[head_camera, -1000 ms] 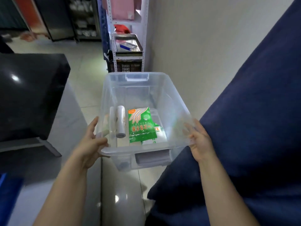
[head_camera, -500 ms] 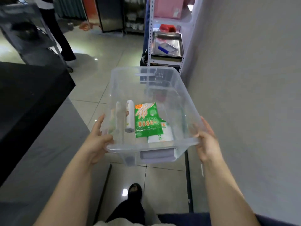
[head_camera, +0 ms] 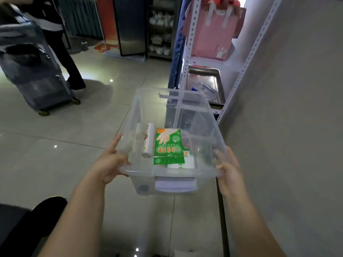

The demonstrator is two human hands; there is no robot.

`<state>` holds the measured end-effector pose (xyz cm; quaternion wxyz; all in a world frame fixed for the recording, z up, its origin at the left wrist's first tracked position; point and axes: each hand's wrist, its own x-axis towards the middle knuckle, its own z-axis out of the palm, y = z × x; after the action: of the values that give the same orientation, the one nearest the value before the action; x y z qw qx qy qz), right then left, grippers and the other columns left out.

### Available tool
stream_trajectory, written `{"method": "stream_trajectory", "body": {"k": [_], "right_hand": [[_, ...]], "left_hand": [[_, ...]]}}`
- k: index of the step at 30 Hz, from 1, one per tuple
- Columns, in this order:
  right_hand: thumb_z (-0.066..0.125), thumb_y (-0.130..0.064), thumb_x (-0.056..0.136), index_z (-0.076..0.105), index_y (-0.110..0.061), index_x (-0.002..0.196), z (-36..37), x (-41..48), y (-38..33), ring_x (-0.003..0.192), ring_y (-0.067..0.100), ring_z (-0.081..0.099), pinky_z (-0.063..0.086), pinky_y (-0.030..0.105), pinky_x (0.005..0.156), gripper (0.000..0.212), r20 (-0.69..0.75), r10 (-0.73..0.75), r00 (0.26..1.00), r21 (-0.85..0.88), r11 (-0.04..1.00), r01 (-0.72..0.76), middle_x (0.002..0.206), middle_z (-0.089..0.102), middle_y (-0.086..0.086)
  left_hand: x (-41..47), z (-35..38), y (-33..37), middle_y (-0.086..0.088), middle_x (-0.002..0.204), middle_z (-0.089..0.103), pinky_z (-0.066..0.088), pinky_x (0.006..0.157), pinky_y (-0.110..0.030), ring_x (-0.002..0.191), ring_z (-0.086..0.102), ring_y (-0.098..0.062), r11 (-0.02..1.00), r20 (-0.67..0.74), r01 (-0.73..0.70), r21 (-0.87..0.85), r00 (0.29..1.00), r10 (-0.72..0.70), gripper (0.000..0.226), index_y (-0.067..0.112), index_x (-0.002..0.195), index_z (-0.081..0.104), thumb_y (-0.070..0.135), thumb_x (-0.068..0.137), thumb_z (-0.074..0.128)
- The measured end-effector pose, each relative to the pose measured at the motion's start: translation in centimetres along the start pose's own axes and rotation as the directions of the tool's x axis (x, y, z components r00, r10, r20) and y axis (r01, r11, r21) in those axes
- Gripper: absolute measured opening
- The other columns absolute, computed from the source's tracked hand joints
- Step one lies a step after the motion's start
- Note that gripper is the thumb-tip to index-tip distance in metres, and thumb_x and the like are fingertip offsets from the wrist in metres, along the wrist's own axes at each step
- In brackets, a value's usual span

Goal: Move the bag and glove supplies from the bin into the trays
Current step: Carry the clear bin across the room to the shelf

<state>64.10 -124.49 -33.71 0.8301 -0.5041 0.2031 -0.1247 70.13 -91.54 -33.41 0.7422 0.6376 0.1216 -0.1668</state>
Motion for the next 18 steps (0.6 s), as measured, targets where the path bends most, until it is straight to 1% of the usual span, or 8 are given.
{"method": "stream_trajectory", "body": {"k": [3,5,7,10,11,14,17,18], "right_hand": [[0.032,0.023,0.078,0.050,-0.021,0.130,4.0,6.1,0.7,0.126,0.016,0.050,0.049,0.021,0.076,0.071,0.009,0.014,1.000,-0.009,1.000,-0.014,0.135,0.053,0.006],[0.033,0.023,0.077,0.044,-0.016,0.137,6.3,10.7,1.0,0.123,0.018,0.054,0.052,0.023,0.077,0.073,0.053,0.028,0.998,-0.019,0.999,-0.027,0.134,0.053,0.007],[0.033,0.022,0.075,0.050,-0.021,0.131,8.5,15.7,0.8,0.110,0.017,0.062,0.056,0.027,0.076,0.073,0.108,0.087,0.990,-0.071,0.994,-0.080,0.123,0.059,0.004],[0.035,0.023,0.076,0.046,-0.028,0.135,11.7,24.0,1.1,0.115,0.029,0.057,0.045,0.052,0.098,0.079,0.161,0.239,0.958,-0.187,0.960,-0.208,0.129,0.058,0.003],[0.035,0.023,0.075,0.040,-0.029,0.140,13.1,26.7,1.3,0.117,0.030,0.056,0.042,0.057,0.100,0.084,0.160,0.275,0.948,-0.230,0.944,-0.235,0.135,0.053,0.002],[0.038,0.021,0.078,0.038,-0.031,0.142,18.5,34.1,1.6,0.114,0.027,0.058,0.046,0.060,0.094,0.083,0.165,0.285,0.944,-0.349,0.912,-0.215,0.138,0.052,0.001],[0.045,0.007,0.088,0.056,-0.030,0.127,24.3,40.4,1.9,0.096,0.026,0.063,0.056,0.048,0.076,0.054,0.292,0.256,0.921,-0.402,0.907,-0.125,0.115,0.063,0.006],[0.047,0.000,0.091,0.062,-0.030,0.117,26.0,42.2,2.0,0.087,0.024,0.062,0.054,0.041,0.068,0.043,0.305,0.244,0.921,-0.406,0.908,-0.106,0.106,0.063,0.008]], "left_hand": [[6.4,-0.8,3.2,-0.014,0.115,0.058,0.051,0.052,-0.038,0.069,0.053,-0.031,0.999,-0.045,-0.007,-0.041,0.999,0.005,0.088,0.039,0.135,0.043,-0.025,0.077,0.029],[10.8,-1.6,5.3,-0.016,0.113,0.056,0.051,0.052,-0.032,0.064,0.051,-0.029,0.998,-0.060,-0.035,-0.056,0.998,0.032,0.087,0.036,0.136,0.044,-0.026,0.077,0.028],[15.0,-2.3,7.1,-0.018,0.114,0.055,0.051,0.057,-0.034,0.065,0.049,-0.029,0.996,-0.061,-0.056,-0.064,0.997,0.052,0.085,0.033,0.142,0.040,-0.025,0.080,0.030],[21.5,-3.4,9.4,-0.021,0.123,0.053,0.048,0.064,-0.041,0.072,0.044,-0.033,0.995,-0.052,-0.064,-0.076,0.997,0.060,0.084,0.034,0.144,0.037,-0.024,0.083,0.032],[23.7,-3.7,10.3,-0.021,0.124,0.053,0.047,0.064,-0.041,0.073,0.045,-0.033,0.995,-0.069,-0.059,-0.082,0.996,0.053,0.084,0.035,0.144,0.036,-0.024,0.084,0.033],[30.0,-4.9,13.2,-0.018,0.121,0.054,0.051,0.051,-0.036,0.069,0.048,-0.031,0.995,-0.126,-0.040,-0.093,0.992,0.028,0.083,0.037,0.144,0.036,-0.022,0.086,0.034],[35.6,-6.6,16.6,-0.013,0.112,0.058,0.054,0.048,-0.041,0.068,0.051,-0.032,0.991,-0.154,-0.025,-0.129,0.988,0.005,0.081,0.042,0.135,0.043,-0.021,0.085,0.035],[37.4,-7.2,17.7,-0.011,0.112,0.059,0.055,0.049,-0.044,0.068,0.052,-0.032,0.993,-0.166,-0.022,-0.114,0.986,0.003,0.081,0.045,0.131,0.045,-0.021,0.085,0.035]]}}
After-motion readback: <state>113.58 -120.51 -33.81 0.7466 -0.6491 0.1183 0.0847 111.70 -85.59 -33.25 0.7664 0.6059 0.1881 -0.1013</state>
